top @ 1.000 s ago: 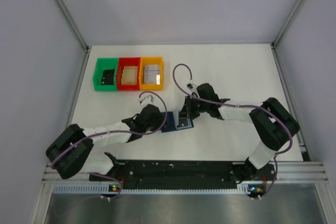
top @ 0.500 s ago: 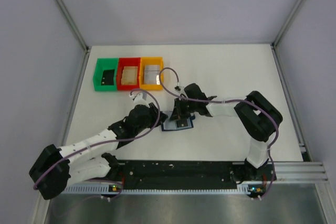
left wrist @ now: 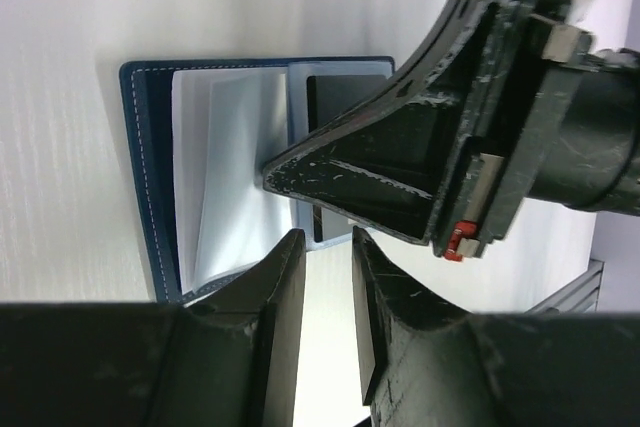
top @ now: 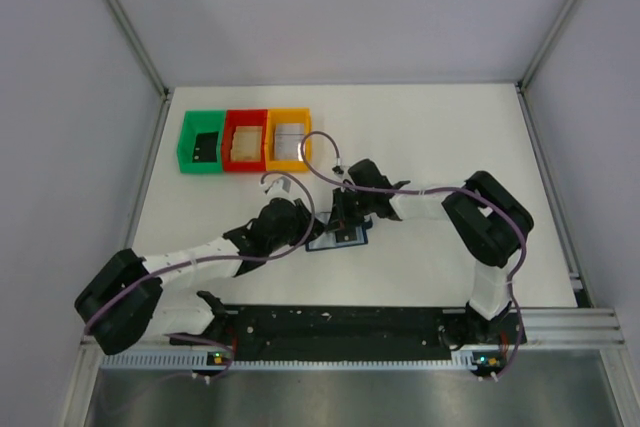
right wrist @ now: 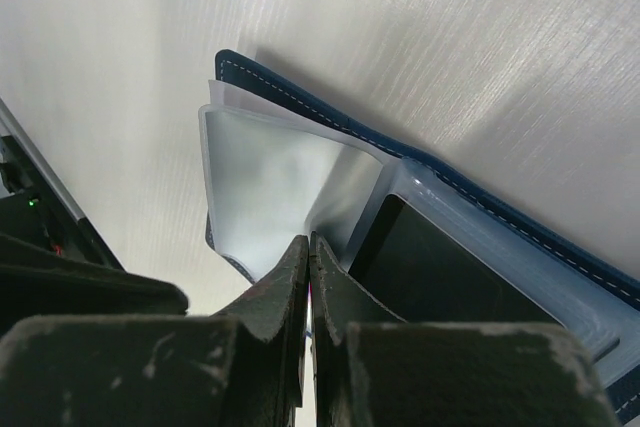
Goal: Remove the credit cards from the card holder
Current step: Remove the credit card from the card holder.
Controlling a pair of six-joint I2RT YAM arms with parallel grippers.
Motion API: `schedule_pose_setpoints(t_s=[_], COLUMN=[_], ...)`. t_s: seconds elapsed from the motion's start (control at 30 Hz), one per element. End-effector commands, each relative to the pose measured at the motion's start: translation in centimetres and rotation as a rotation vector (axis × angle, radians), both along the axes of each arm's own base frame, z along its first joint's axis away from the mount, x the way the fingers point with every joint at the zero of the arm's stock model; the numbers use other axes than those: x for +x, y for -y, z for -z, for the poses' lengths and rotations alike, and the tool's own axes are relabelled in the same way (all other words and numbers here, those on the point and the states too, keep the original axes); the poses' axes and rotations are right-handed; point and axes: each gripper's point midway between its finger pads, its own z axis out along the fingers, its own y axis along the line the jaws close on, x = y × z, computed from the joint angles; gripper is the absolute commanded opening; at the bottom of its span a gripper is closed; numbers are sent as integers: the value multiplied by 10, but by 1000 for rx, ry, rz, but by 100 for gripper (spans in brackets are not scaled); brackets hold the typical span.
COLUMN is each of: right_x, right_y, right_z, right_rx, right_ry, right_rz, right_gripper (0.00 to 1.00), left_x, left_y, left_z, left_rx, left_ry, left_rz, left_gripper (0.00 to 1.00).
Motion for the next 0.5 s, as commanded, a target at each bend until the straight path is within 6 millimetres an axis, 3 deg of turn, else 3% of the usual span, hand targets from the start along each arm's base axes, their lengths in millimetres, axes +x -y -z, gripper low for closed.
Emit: schedule_pose_setpoints(t_s=[0.0, 0.23, 0.47], right_x=[7, 10, 17], right_y=[-8, 0, 29], right_z=[-8, -30, -56], right_rx=[0, 0, -24], right_ry=[49, 115, 170], right_rz=[-15, -1, 89], right_gripper=[0, 0, 0], left_x=[17, 31, 33], left_y=[16, 0, -6], left_z=[-7, 34, 46], left_rx=[-45, 41, 58], left_ry=[20, -42, -74], left_rz=[-26, -130, -133], left_gripper=[29, 22, 20])
